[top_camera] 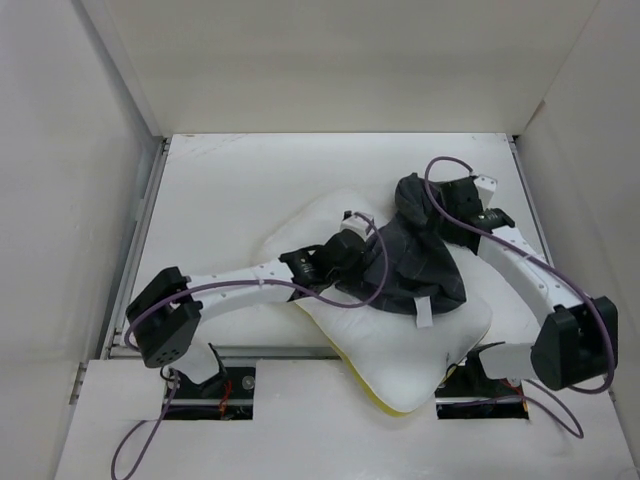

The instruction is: Put the pillow into the pillowcase

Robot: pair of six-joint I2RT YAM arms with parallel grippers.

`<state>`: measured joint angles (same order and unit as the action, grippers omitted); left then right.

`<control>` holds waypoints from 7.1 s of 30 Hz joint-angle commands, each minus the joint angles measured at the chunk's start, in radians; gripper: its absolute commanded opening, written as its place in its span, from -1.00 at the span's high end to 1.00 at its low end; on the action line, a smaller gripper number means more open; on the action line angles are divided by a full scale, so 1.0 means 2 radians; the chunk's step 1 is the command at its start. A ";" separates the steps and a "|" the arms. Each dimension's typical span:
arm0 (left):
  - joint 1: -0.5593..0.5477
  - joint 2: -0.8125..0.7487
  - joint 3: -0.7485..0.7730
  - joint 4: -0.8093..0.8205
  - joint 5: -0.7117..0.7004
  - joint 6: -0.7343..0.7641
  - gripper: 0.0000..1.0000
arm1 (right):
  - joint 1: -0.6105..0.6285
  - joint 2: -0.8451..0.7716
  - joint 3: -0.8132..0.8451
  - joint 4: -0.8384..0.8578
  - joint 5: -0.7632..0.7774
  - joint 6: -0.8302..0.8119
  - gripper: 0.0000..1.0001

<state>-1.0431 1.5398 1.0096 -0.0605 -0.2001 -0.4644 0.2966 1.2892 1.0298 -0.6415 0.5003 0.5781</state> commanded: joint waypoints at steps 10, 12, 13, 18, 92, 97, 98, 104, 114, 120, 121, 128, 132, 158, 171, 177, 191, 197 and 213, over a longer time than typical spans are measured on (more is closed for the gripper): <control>0.027 -0.074 0.081 0.009 -0.090 0.041 1.00 | -0.005 0.040 -0.025 0.063 -0.190 -0.033 1.00; 0.041 -0.064 0.103 -0.005 -0.105 0.061 1.00 | -0.005 0.034 0.018 0.063 -0.190 -0.041 1.00; 0.054 -0.051 0.118 -0.010 -0.113 0.061 1.00 | -0.005 0.034 0.034 0.063 -0.190 -0.050 1.00; 0.142 -0.010 0.271 -0.054 -0.138 0.096 1.00 | -0.005 0.085 0.237 0.073 -0.209 -0.079 1.00; 0.505 0.295 0.247 -0.168 0.056 -0.065 1.00 | -0.084 0.215 0.176 0.031 -0.168 -0.136 1.00; 0.520 0.266 0.215 -0.158 0.056 -0.061 1.00 | -0.194 0.252 0.257 -0.001 -0.163 -0.088 1.00; 0.520 0.258 0.215 -0.154 0.056 -0.061 1.00 | -0.202 0.257 0.287 -0.001 -0.154 -0.088 1.00; 0.520 0.195 0.196 -0.154 0.082 -0.047 0.95 | -0.178 0.255 0.353 0.026 -0.229 -0.173 -0.33; 0.554 0.101 0.166 -0.185 0.045 -0.064 -1.00 | 0.015 0.272 0.340 0.054 -0.284 -0.256 -0.74; 0.592 0.107 0.109 -0.171 0.070 -0.082 -1.00 | 0.088 0.387 0.411 0.037 -0.233 -0.242 -0.74; 0.592 0.111 0.109 -0.171 0.070 -0.082 -1.00 | 0.088 0.388 0.412 0.037 -0.233 -0.234 -0.74; 0.592 0.147 0.114 -0.150 0.087 -0.091 -1.00 | 0.083 0.452 0.438 0.061 -0.226 -0.222 -0.79; 0.592 0.175 0.138 -0.141 0.092 -0.091 -0.97 | 0.083 0.469 0.438 0.071 -0.236 -0.228 -0.81; 0.661 0.061 0.156 -0.125 -0.001 -0.048 1.00 | 0.132 0.359 0.284 0.101 -0.290 -0.363 -0.14; 0.661 0.061 0.166 -0.135 0.004 -0.048 1.00 | 0.192 0.429 0.307 0.076 -0.318 -0.414 -1.00; 0.661 0.065 0.176 -0.135 0.009 -0.048 1.00 | 0.192 0.434 0.280 0.124 -0.218 -0.370 0.02; 0.661 0.095 0.412 -0.195 0.041 -0.019 1.00 | 0.096 0.296 0.521 0.080 -0.236 -0.354 1.00; 0.661 0.019 0.302 -0.190 0.010 -0.033 1.00 | 0.112 0.173 0.292 0.137 -0.287 -0.354 1.00; 0.647 -0.186 0.061 -0.211 -0.011 -0.093 -1.00 | 0.234 -0.095 -0.013 0.153 -0.279 -0.241 -1.00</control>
<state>0.2794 1.3075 1.1286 -0.5655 -0.2409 -0.6903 0.7731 1.2434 0.9478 -0.4725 -0.1520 0.0181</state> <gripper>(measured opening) 0.997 0.992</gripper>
